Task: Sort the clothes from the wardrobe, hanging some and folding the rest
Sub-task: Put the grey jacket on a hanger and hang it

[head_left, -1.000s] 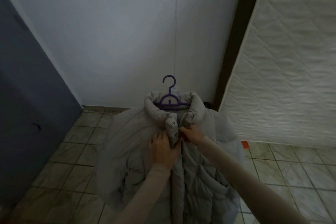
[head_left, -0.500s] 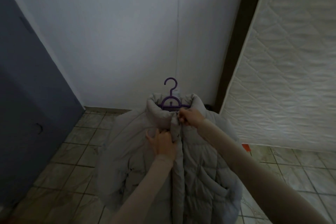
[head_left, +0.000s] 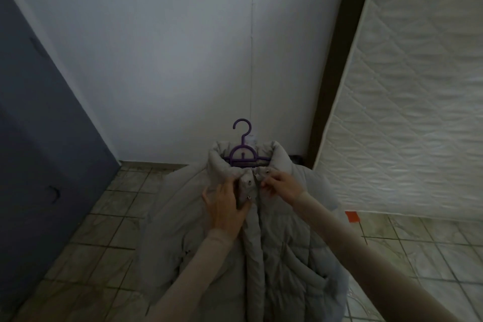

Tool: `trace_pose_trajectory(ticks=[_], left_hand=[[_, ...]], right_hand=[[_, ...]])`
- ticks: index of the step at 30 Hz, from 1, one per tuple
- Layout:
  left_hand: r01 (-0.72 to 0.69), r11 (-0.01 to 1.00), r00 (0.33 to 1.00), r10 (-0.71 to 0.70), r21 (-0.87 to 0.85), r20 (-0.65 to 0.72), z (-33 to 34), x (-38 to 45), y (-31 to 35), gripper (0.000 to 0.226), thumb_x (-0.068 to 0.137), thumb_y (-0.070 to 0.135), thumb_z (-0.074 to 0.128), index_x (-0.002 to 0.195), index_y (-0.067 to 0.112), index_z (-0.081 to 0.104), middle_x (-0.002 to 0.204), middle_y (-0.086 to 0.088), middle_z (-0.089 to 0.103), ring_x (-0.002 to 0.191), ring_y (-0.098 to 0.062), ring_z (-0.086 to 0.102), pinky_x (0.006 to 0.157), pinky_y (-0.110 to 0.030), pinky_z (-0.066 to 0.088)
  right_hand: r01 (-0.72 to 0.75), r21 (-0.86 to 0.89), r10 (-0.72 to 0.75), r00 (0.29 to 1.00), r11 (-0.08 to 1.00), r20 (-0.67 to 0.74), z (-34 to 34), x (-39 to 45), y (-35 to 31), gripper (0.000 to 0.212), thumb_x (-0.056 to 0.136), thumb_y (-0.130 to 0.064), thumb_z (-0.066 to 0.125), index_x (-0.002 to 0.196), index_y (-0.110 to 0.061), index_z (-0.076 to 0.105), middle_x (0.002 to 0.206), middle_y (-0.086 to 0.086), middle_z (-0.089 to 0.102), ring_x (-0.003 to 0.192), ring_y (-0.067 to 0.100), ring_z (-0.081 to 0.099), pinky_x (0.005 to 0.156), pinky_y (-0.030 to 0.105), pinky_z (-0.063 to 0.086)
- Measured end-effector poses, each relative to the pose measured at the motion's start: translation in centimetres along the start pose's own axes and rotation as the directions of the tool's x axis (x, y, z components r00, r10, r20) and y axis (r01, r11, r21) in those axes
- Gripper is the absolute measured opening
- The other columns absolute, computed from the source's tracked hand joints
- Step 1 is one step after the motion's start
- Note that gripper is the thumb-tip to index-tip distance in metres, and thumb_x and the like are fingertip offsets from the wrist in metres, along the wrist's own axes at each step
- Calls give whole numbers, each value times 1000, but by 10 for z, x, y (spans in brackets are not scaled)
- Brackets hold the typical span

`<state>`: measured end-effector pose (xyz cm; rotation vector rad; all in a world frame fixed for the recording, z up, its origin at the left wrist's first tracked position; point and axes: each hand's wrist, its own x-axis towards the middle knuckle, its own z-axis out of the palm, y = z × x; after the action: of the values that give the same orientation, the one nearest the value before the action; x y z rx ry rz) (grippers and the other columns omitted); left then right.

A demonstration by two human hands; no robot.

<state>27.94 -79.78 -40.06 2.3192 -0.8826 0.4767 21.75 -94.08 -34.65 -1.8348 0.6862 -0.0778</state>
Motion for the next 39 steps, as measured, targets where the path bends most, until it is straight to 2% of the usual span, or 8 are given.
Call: trace_pose_trajectory(ticks=[2,5,10,16,25,28,33,39], left_hand=[[-143,990,986,141,-17,-94,-4,2,-2,44,72,36,64,110,17,51,96,-5,64,88,-25,57,92,-44,40],[-354,931,920,363,86,-148,-9,6,-4,35,76,28,47,111,25,52,112,-3,47,96,-23,47,93,-41,30],[-541,810,806,576,228,-134,-6,12,-11,21,75,22,53,78,24,74,123,-4,51,110,-24,46,100,-51,24],[-545,803,815,575,241,-72,-2,22,-6,20,72,27,56,59,26,71,102,-4,72,108,-20,48,97,-54,27],[-604,743,788,610,289,78,5,28,2,25,73,25,49,62,27,71,106,6,71,109,-19,61,100,-62,28],[-607,746,794,581,274,176,8,35,8,6,62,25,72,68,28,73,103,7,71,103,-19,66,98,-67,34],[-493,870,845,478,2,242,14,38,16,28,42,21,89,66,23,73,98,-3,70,99,-23,63,87,-30,50],[-331,933,903,357,-143,241,31,43,16,26,49,2,85,68,6,68,94,-14,67,92,-32,65,88,-25,40]], right_hand=[[16,-81,-19,999,997,-33,-2,2,10,20,94,-5,47,95,3,66,68,2,55,62,12,52,61,15,48],[-31,-218,-3,988,976,-154,-1,3,26,19,89,-15,59,70,-21,58,82,5,61,81,21,59,84,33,46],[-44,-114,5,946,992,-325,9,-7,37,7,82,-11,67,86,-10,61,91,8,62,91,21,57,83,26,41],[-117,-41,92,917,992,-388,25,3,37,22,83,-23,69,98,-8,64,99,7,68,96,22,62,81,27,44],[-64,-278,-50,922,958,-384,15,9,37,22,91,-27,56,106,-13,64,106,6,66,99,23,60,85,28,43],[20,-268,-128,909,963,-396,20,4,41,19,94,-18,51,106,-8,61,104,11,63,95,21,57,77,25,39],[35,-233,-130,904,972,-408,21,-3,46,21,96,-19,49,108,-7,60,105,13,64,95,24,58,76,25,37],[-17,-422,-153,918,907,-366,11,-5,44,25,97,-29,44,113,-16,58,112,6,64,107,22,56,92,29,35]])
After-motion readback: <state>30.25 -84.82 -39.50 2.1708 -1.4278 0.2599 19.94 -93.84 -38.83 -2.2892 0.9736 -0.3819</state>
